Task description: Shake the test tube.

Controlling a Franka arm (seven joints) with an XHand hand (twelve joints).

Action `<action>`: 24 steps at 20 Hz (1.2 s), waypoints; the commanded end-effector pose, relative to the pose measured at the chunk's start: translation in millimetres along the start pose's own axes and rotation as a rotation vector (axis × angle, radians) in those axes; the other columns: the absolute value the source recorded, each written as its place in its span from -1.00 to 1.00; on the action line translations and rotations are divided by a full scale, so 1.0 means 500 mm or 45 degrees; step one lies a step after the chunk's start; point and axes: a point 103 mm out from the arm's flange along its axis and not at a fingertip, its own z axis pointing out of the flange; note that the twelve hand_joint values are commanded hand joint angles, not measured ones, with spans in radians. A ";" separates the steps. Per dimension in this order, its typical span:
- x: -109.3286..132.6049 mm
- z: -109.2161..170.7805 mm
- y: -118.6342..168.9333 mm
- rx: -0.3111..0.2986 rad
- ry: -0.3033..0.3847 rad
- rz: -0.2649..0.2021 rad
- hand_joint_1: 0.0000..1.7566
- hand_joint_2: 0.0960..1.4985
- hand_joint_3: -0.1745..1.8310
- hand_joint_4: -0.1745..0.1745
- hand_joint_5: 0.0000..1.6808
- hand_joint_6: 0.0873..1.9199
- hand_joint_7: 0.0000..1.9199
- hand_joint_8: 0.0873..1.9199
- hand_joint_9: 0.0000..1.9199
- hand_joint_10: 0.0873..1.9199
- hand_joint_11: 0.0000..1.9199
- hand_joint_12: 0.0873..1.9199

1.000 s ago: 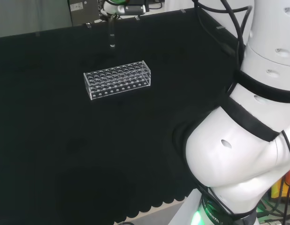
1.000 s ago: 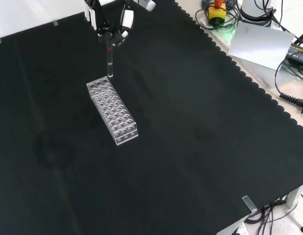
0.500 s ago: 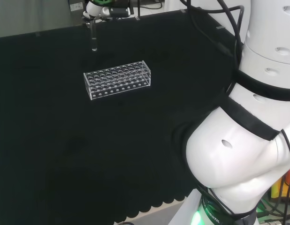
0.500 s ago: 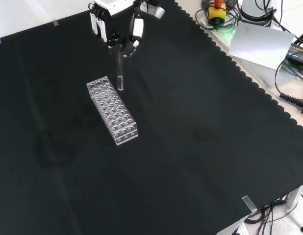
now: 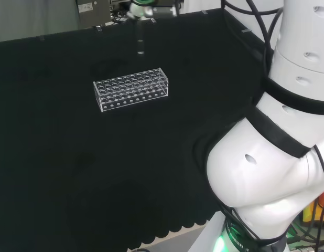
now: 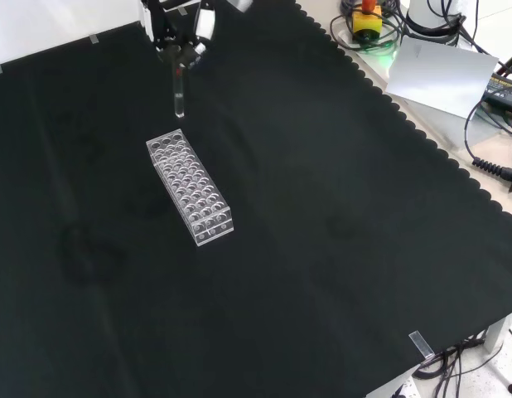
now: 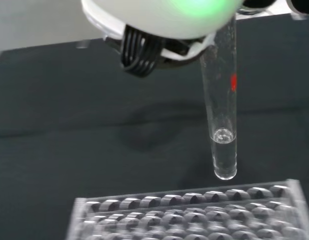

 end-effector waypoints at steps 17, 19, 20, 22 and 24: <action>-0.037 0.005 -0.002 -0.008 -0.011 0.048 0.40 -0.26 -0.17 -1.00 0.67 -0.65 0.88 -0.65 0.82 -0.73 0.39 -0.14; 0.004 0.009 0.003 -0.003 0.009 0.000 0.40 -0.26 -0.17 -1.00 0.67 -0.65 0.88 -0.65 0.82 -0.73 0.39 -0.14; 0.023 0.011 0.006 0.000 0.017 -0.022 0.40 -0.26 -0.17 -1.00 0.67 -0.65 0.88 -0.65 0.82 -0.73 0.39 -0.14; 0.060 0.013 0.010 0.005 0.036 -0.067 0.40 -0.26 -0.17 -1.00 0.67 -0.65 0.88 -0.65 0.82 -0.73 0.39 -0.14; 0.094 0.014 0.014 0.010 0.052 -0.108 0.40 -0.26 -0.17 -1.00 0.67 -0.65 0.88 -0.65 0.82 -0.73 0.39 -0.14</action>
